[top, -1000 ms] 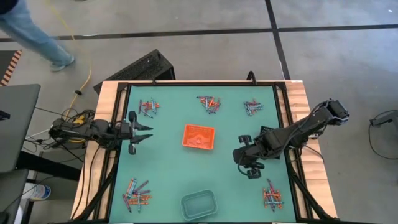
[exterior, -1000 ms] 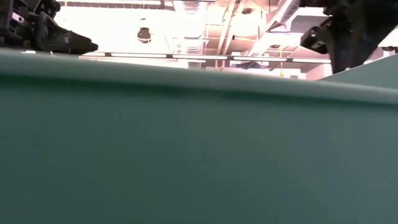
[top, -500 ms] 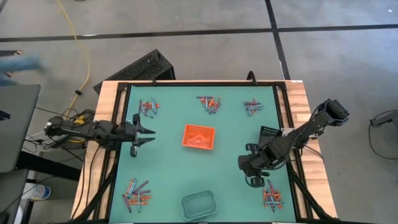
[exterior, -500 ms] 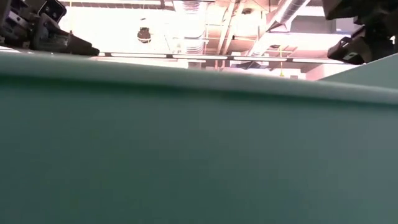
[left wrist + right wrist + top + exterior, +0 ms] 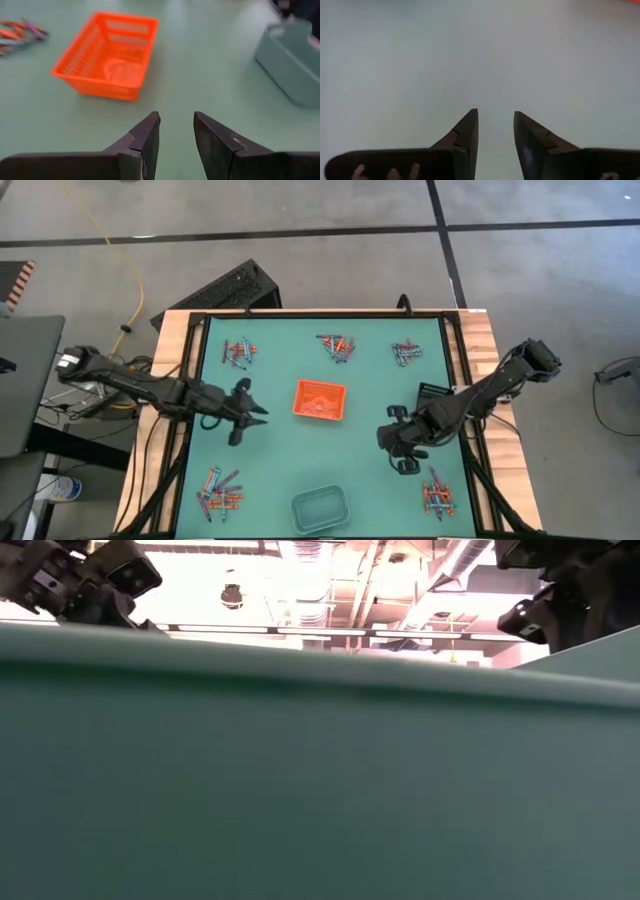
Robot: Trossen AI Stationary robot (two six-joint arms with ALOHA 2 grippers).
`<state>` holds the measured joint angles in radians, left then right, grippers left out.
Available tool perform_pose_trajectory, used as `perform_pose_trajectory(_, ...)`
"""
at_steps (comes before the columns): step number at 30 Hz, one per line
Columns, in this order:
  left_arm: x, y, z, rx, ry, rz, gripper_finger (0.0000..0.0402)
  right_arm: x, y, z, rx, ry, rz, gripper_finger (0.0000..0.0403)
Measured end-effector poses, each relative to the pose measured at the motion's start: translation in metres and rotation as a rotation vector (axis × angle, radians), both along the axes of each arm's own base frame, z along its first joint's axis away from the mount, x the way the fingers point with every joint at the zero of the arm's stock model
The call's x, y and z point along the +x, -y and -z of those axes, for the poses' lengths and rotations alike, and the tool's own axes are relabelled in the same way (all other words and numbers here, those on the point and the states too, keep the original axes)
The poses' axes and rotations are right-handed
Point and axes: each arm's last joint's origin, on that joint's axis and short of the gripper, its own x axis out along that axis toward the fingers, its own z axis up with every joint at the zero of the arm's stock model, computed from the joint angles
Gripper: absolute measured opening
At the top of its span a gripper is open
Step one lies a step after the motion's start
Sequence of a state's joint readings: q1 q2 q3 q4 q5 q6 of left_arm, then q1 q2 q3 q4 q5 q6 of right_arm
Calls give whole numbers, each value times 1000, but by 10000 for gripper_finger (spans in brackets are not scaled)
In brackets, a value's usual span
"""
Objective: Sort crayons
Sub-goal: Put the blue crayon into the blue bin
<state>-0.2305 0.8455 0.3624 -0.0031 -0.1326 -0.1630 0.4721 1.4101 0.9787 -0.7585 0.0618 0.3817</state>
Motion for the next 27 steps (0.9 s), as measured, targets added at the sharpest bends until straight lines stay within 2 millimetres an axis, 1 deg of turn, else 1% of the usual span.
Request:
perform_pose_trajectory(4, 16, 16, -3, 19, -208, 51, 110, 2, 2, 0, -22, 18, -4, 118)
perform_pose_trajectory(7, 24, 30, -6, 45, -332, 73, 110, 2, 2, 0, -31, 18, -20, 118)
perform_pose_trajectory(10, 32, 41, -11, 125, -385, 57, 110, 2, 3, 0, -49, 23, -33, 118)
perform_pose_trajectory(14, 38, 48, -14, 227, -408, 34, 110, 2, 3, 0, -69, 29, -44, 118)
perform_pose_trajectory(16, 38, 50, -14, 214, -417, 49, 110, 2, 3, 0, -69, 28, -44, 118)
perform_pose_trajectory(21, 34, 58, -12, 103, -463, 95, 110, 0, 2, 0, -77, 25, -54, 118)
perform_pose_trajectory(27, 21, 84, -13, 47, -461, 170, 110, 1, 3, 0, -107, 39, -56, 118)
